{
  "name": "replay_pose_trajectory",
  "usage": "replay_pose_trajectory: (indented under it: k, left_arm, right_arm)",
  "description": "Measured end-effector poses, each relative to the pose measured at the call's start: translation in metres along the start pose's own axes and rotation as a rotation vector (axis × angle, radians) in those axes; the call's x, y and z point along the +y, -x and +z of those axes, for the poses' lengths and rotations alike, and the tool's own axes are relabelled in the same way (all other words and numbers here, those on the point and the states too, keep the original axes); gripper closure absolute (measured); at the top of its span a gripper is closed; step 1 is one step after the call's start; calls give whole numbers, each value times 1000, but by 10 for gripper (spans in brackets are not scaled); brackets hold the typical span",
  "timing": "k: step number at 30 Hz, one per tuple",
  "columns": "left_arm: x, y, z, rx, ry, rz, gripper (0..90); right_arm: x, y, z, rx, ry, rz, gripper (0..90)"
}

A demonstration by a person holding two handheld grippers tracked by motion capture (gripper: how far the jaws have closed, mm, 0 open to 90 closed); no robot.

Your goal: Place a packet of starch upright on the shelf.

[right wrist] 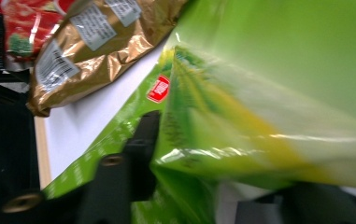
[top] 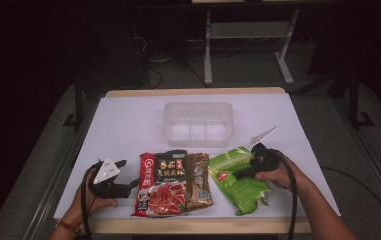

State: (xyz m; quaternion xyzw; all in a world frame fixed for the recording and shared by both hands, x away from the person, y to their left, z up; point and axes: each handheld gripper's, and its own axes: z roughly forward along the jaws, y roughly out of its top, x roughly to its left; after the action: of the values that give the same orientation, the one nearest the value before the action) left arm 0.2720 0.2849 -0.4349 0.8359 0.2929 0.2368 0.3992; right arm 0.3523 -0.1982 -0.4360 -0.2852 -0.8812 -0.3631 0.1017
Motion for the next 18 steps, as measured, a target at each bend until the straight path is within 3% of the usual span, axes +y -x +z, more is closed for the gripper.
replay_pose_trajectory:
  k: [9,13,18]
  left_arm:
    - [-3,-3,0,6,0,-16,207]
    - [-3,-4,0,4,2,-32,207]
    - [-3,-5,0,-1,15,-45,208]
  right_arm:
    - [-1,-13,-8,-31,21,-74,751]
    - [-2,-22,-19,-69,40,-101,776]
    - [-4,-36,-37,-84,97,-139,787]
